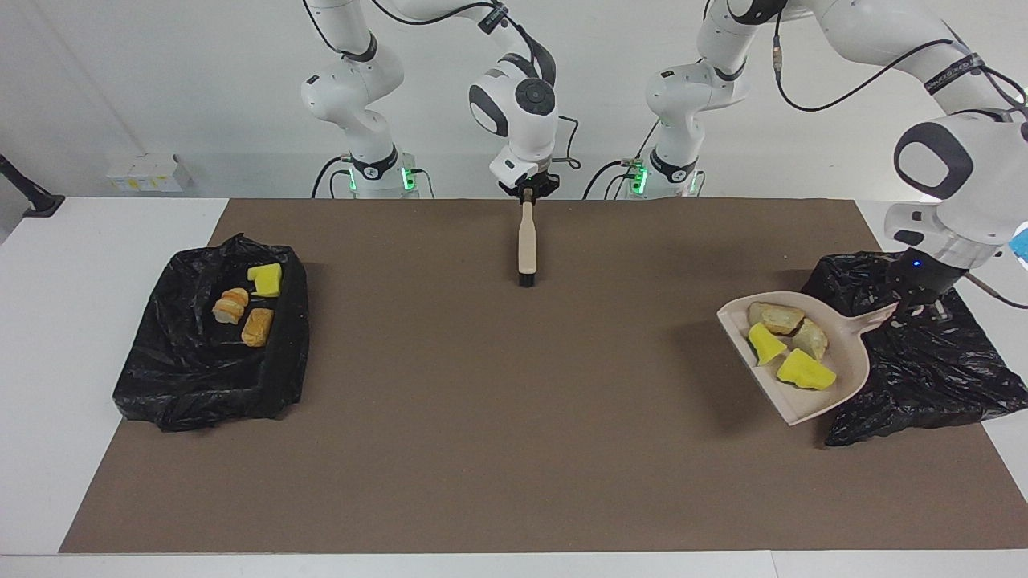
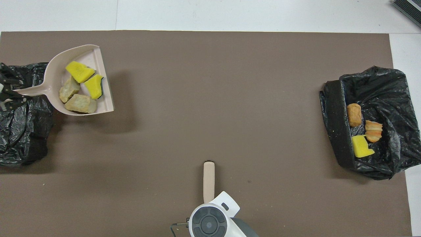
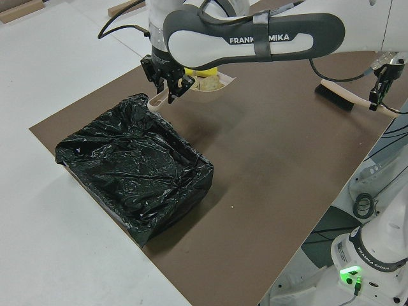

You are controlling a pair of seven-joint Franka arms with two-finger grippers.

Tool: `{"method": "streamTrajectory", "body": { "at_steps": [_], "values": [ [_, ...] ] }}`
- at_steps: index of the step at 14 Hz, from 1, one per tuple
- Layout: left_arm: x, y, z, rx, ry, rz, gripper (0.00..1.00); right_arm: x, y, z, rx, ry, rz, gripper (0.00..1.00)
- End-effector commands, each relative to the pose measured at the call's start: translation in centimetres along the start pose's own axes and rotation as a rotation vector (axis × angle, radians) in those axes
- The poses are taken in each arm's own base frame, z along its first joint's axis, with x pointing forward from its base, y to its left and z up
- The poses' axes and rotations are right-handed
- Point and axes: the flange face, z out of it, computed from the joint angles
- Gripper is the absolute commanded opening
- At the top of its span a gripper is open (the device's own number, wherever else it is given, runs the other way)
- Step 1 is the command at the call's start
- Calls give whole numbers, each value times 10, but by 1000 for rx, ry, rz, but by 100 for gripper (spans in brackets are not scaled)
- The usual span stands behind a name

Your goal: Sweep and dump trash in bin

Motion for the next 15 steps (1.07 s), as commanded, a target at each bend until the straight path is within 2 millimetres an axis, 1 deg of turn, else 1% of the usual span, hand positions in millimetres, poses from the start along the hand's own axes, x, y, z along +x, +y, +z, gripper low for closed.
{"method": "streamTrajectory", "body": {
  "at_steps": [1, 2, 3, 4, 6, 7, 8, 9, 10, 11, 12, 13, 14, 15],
  "values": [
    [-61, 3, -25, -11, 19, 2, 0, -7, 8, 1, 19, -12, -51, 0],
    [-91, 9, -28, -5, 11, -9, 0, -7, 9, 3, 15, -15, -67, 0],
    [-115, 12, -36, 15, -3, 18, 0, -8, 10, 6, 12, -16, -70, 0],
    [-134, 11, -41, 25, -15, 22, 0, -13, 6, 11, 3, -20, -75, 0],
    [-177, 17, -51, 63, -40, -33, 0, -14, 5, 13, -2, -25, -71, 6],
    [-183, 16, -55, 93, -65, -37, 0, -13, 5, 13, -1, -25, -80, 28],
    [-186, 14, -59, 104, -124, -15, 0, -13, 5, 12, 1, -24, -82, 36],
    [-187, 12, -61, 98, -199, 20, 0, -12, 5, 13, 0, -25, -79, 39],
    [-188, 11, -62, 89, -276, 54, 0, -11, 5, 13, 1, -26, -73, 45],
    [-183, 6, -60, 98, -333, 93, 0, -9, 5, 13, 0, -28, -70, 48],
    [-176, 4, -56, 103, -361, 120, 0, -7, 5, 12, 2, -28, -68, 54],
    [-177, 3, -56, 101, -393, 135, 0, -3, 5, 9, 8, -23, -65, 60],
    [-178, 3, -58, 94, -436, 150, 0, 2, 5, 3, 22, -11, -56, 61],
    [-171, -2, -59, 94, -493, 186, 0, 15, 7, -7, 49, 5, -31, 65]
  ]
}}
